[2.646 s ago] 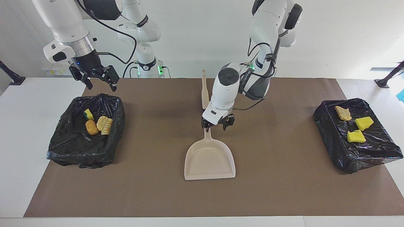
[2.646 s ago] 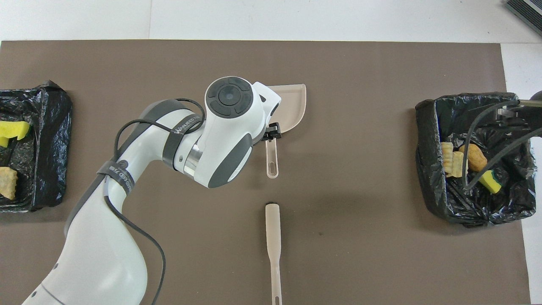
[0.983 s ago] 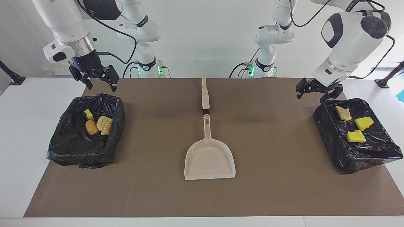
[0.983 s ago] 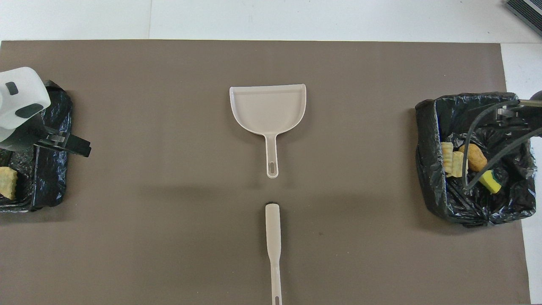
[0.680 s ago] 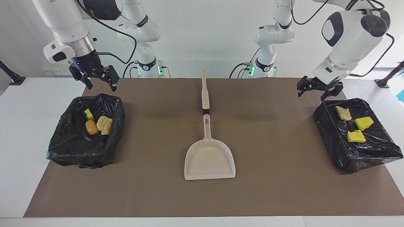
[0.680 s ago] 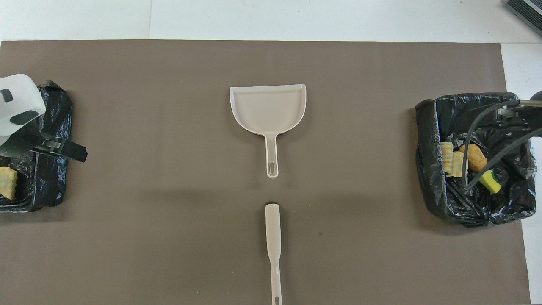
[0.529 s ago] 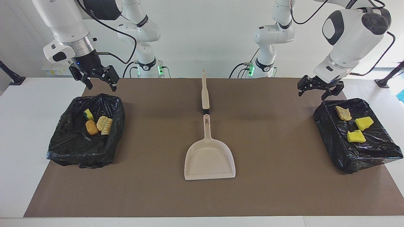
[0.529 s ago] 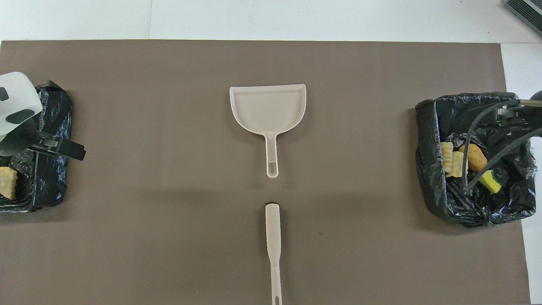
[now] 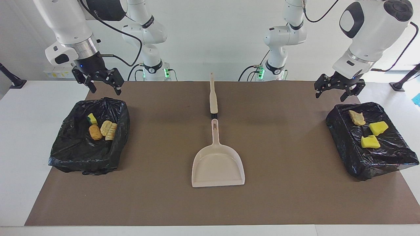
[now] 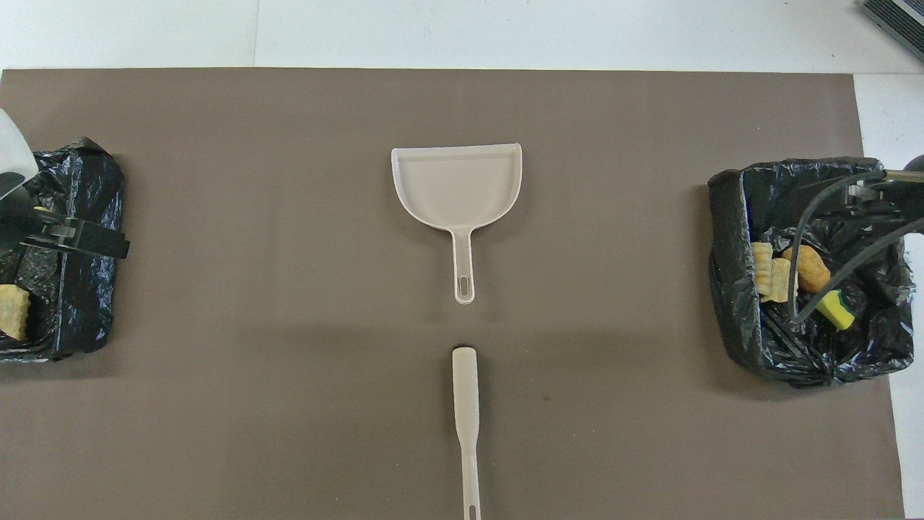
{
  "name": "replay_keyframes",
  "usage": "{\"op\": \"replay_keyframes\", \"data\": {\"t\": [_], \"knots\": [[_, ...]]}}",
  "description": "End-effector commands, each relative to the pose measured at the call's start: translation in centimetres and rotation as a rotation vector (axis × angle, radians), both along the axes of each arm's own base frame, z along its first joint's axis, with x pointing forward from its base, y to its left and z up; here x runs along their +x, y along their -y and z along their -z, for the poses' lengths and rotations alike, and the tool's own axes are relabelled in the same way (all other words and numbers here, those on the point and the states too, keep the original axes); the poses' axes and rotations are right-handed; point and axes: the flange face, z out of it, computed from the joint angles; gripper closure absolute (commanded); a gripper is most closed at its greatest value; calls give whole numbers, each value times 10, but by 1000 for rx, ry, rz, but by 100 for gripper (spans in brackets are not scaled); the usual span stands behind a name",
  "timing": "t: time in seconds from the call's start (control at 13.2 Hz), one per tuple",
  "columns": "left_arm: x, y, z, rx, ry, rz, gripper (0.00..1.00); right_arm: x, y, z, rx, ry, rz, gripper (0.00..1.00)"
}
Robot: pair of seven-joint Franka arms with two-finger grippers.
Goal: Sweep and dump trash in bin
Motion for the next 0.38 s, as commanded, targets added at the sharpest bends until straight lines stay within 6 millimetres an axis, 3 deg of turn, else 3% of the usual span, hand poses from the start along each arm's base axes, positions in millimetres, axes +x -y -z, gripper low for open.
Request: {"op": "replay_keyframes", "data": {"t": [0.0, 0.3], "knots": [[-2, 1, -10, -17, -4, -18, 0, -4, 2, -3, 10, -2, -17, 0], [-2, 1, -11, -26, -1, -20, 0, -4, 2, -3, 10, -2, -17, 0]]}}
